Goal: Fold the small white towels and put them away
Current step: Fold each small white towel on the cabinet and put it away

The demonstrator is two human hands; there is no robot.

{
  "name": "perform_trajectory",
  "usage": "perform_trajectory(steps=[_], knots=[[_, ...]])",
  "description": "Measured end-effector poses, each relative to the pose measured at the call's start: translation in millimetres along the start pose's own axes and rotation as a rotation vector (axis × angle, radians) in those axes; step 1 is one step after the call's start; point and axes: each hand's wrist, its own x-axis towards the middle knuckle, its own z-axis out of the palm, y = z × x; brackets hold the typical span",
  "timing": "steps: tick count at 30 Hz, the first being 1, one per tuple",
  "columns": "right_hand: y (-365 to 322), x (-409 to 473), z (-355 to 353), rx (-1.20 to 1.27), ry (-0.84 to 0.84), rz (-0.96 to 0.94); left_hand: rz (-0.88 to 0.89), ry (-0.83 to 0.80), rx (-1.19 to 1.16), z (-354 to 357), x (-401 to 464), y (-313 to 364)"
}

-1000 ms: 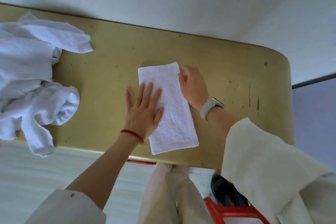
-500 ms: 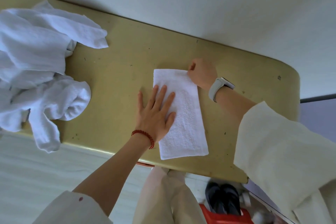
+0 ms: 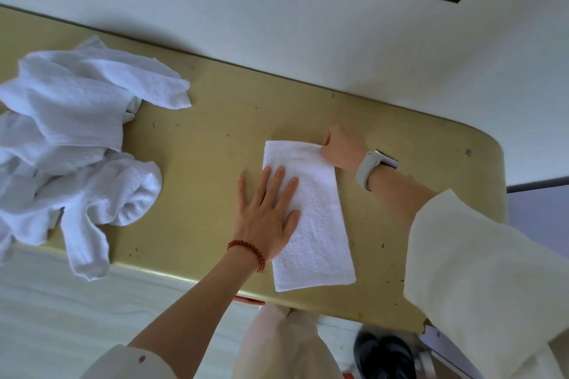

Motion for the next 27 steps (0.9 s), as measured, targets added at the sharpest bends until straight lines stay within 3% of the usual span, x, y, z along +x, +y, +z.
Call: perform_trajectory(steps=[4, 7, 10, 13, 18, 24, 27], knots=[[1.5, -1.6, -6.1, 0.25, -0.011, -0.017, 0.004, -0.024, -0.034, -3.4, 2.4, -0.7], [2.9, -10.7, -19.1, 0.339, 0.002, -0.114, -0.039, 0.083, -0.3, -16.3, 13.3, -7.5], [2.2, -20.9, -32.0, 0.373, 0.044, -0.254, -0.244, 0.186, -0.581, -38.8, 38.5, -18.7], [3.6, -30.8, -40.5, 0.413, 0.077, -0.364, -0.342, 0.06, -0.705, -57.4, 69.2, -31.6], [11.6, -39.3, -48.7, 0.468, 0.039, -0.408, -0.302, -0.293, -0.951, -83.2, 99.7, -48.7], [20.0, -39.9, -58.0, 0.449, 0.072, -0.341, -0.211, -0.321, -0.968, -112.1, 106.5, -47.1], [20.0, -39.9, -61.7, 0.433, 0.033, -0.302, -0.214, -0.251, -0.931, -119.6, 107.6, -44.6]])
